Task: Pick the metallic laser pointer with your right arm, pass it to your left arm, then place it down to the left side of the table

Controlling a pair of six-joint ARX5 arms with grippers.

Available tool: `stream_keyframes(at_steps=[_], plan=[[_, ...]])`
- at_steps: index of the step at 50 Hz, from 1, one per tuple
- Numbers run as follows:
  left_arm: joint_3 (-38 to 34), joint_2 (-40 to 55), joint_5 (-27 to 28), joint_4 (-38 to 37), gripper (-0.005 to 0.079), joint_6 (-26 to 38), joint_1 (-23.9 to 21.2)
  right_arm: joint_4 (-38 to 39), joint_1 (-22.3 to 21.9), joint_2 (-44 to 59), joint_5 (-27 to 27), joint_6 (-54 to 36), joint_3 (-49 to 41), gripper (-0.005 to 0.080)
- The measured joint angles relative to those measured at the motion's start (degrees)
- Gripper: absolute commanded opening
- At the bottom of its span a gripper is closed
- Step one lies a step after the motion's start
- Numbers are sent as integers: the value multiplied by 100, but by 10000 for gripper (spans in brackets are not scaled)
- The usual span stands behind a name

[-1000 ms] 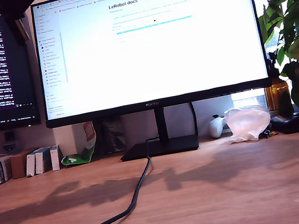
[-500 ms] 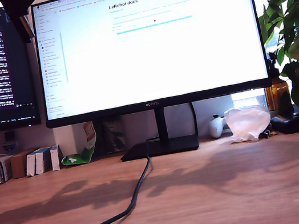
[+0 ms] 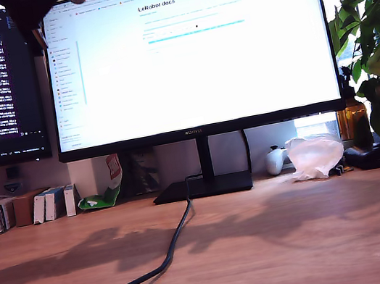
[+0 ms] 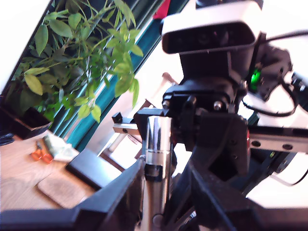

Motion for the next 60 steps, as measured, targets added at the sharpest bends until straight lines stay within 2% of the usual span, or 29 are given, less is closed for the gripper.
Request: stream_keyframes(at_steps=[21,42,60], plan=[[24,-66,46,-789,278,1117,111,-85,52,31,-24,-13,-4,-13],[184,-63,81,-942,277,1239,149,-37,55,31,-17,-72,-4,-13],[931,-57,313,-1547,277,1246,149,-249,343,31,-66,-179,-2,-13]])
